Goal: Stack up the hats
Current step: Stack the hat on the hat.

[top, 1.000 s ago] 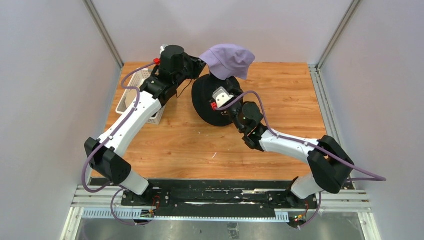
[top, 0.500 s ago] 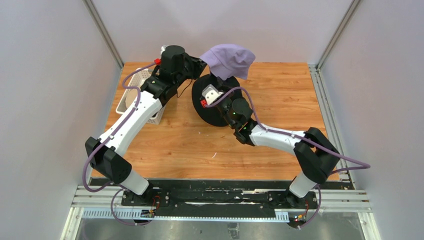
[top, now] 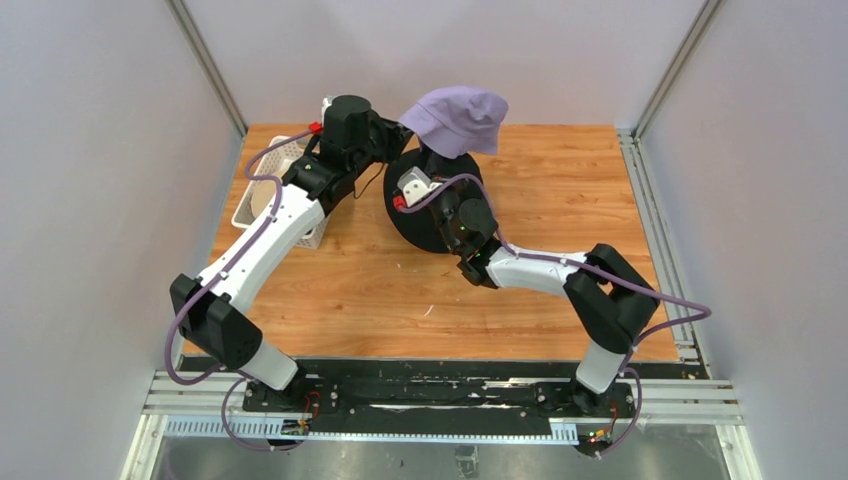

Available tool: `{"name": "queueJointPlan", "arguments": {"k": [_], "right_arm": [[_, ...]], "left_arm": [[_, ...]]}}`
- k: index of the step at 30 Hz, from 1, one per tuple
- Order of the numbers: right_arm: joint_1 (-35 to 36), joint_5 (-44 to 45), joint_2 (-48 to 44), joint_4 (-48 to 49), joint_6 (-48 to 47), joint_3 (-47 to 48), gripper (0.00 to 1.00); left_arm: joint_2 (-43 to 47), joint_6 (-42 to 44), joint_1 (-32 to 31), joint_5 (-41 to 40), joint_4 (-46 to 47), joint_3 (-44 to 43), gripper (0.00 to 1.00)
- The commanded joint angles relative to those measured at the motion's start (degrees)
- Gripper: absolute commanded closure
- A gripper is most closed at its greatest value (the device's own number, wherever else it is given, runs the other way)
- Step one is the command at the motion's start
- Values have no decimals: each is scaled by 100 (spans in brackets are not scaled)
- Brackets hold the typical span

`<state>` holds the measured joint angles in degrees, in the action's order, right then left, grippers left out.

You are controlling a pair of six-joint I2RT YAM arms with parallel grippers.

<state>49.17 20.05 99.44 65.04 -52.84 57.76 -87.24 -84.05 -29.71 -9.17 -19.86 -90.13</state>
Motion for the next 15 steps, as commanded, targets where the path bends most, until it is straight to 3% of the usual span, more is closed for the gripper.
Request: {"name": "queueJointPlan", "arguments": {"k": [1, 10, 15], "right_arm": [[80, 326, -259, 621, -199, 55, 99], [66, 61, -1938, -972, 668, -391, 99], [60, -130, -2395, -1921, 973, -373, 99]], "left_arm": [[242, 24, -43, -141, -22, 128, 100], [550, 416, -26, -762, -3, 385, 100], [715, 736, -26, -979, 12, 475, 100]]}}
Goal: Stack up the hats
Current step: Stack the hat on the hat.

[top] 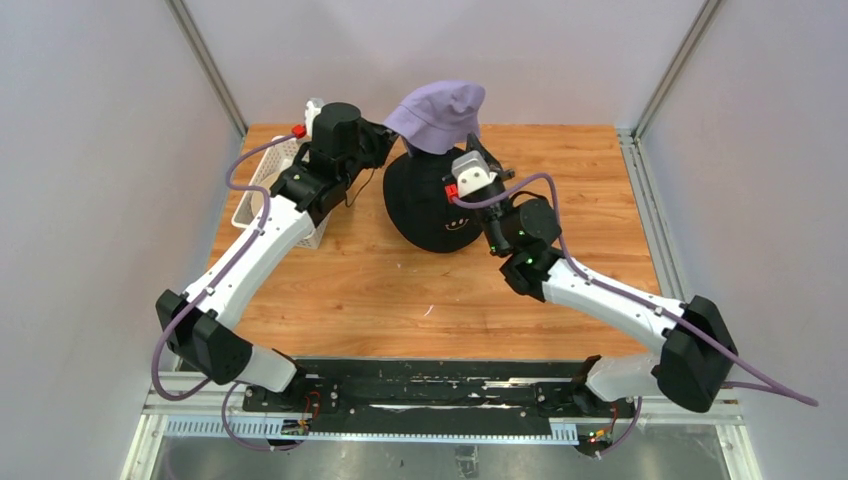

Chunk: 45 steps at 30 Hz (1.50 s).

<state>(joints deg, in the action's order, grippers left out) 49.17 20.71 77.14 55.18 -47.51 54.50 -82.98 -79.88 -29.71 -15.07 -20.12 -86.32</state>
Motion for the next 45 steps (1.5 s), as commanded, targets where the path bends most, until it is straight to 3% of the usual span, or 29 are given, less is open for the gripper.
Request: {"name": "queueJointPlan", "arguments": {"k": [1, 3, 5, 8, 14, 20, 45], "right_arm": [[60, -240, -180, -1123, 471, 2, 99], [59, -299, -150, -1417, 595, 81, 95], [62, -451, -118, -1498, 637, 44, 70], [2, -688, -99, -1536, 699, -20, 51], [-444, -1626, -104, -1728, 1410, -12, 48], [-536, -1884, 266, -1888, 1293, 271, 46], [-597, -1427, 1839, -452, 501, 876, 45]], "left_arm": [[299, 323, -19, -380, 38, 110, 100], [302, 308, -2, -323, 7, 108, 100], [290, 216, 29, -216, 4, 113, 100], [239, 84, 45, 12, -3, 56, 100], [209, -97, 45, 228, -137, -89, 100], [248, -93, 45, 266, -150, -139, 100], [360, -125, 44, 452, -137, 16, 100]]}}
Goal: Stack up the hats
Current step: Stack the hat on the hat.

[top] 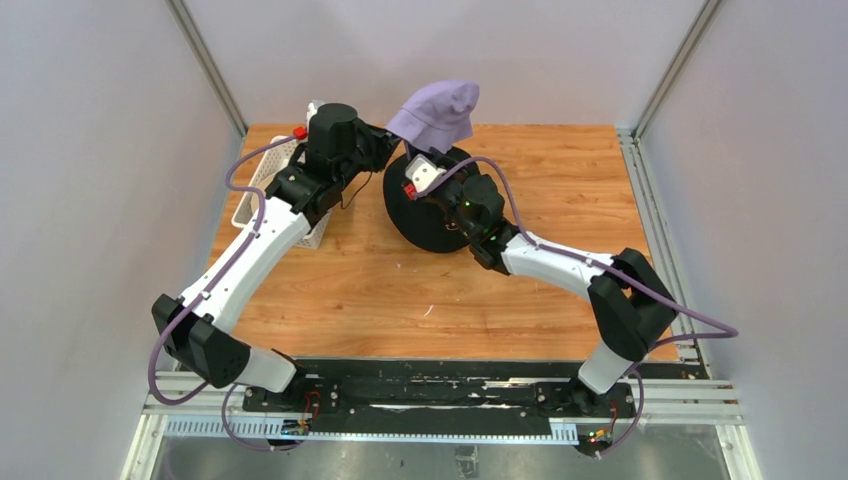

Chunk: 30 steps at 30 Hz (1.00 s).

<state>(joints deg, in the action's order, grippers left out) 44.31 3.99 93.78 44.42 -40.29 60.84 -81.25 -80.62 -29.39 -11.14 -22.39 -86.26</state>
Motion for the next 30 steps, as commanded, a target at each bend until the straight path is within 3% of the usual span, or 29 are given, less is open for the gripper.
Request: {"name": "queueJointPlan", "arguments": {"k": [1, 13, 15, 20, 30], "right_arm": [[-128, 280, 221, 713, -264, 267, 45], [-160, 734, 565, 1671, -785, 432, 50], [-165, 795, 585, 1867, -878, 420, 58], [-160, 967, 539, 2422, -1048, 245, 98], [-201, 1086, -200, 1979, -1071, -94, 99]], "left_arm": [[201, -63, 11, 68, 93, 31, 100], [355, -75, 11, 66, 180, 295, 100], [360, -94, 12, 84, 205, 318, 100], [310, -99, 12, 121, 237, 337, 100], [268, 181, 12, 84, 352, 352, 100]]}}
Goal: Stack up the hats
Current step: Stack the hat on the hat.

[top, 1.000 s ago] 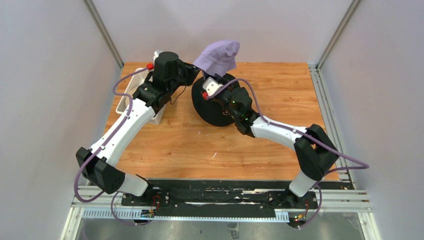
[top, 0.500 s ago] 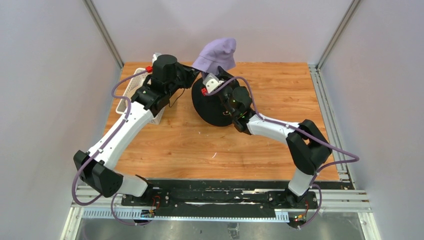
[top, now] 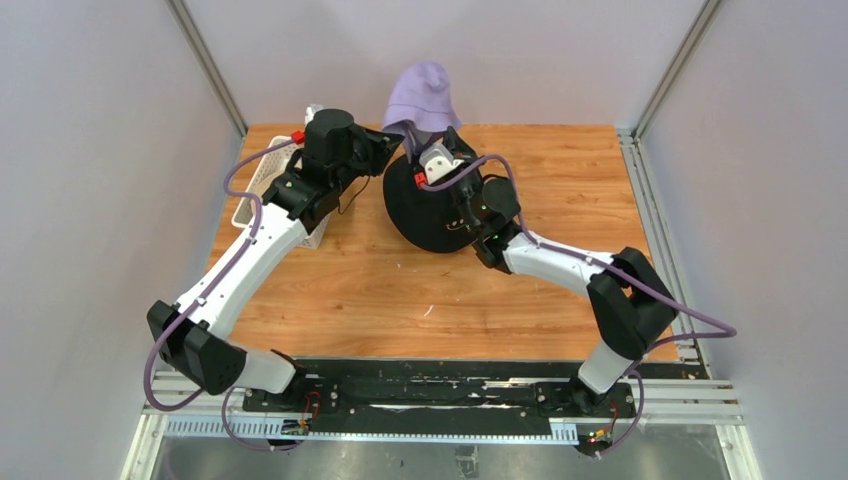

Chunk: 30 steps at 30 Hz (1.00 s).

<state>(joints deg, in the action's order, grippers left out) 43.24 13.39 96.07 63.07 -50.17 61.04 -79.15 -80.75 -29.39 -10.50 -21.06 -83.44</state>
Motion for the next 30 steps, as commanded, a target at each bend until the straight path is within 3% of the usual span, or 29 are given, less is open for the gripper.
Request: {"name": "queueJointPlan", "arguments": {"k": [1, 7, 12, 30], "right_arm": [[-109, 184, -496, 66, -114, -145, 99], [-255, 458, -796, -224, -181, -345, 99], [-465, 628, -994, -267, -1, -730, 99], [-591, 1034, -1741, -285, 892, -2380, 99]], "left_arm": [[42, 277, 12, 22, 225, 61, 100], [28, 780, 12, -88, 301, 155, 100], [-52, 1705, 7, -104, 582, 314, 100], [-111, 3990, 12, -850, 2055, 1471, 100]]}}
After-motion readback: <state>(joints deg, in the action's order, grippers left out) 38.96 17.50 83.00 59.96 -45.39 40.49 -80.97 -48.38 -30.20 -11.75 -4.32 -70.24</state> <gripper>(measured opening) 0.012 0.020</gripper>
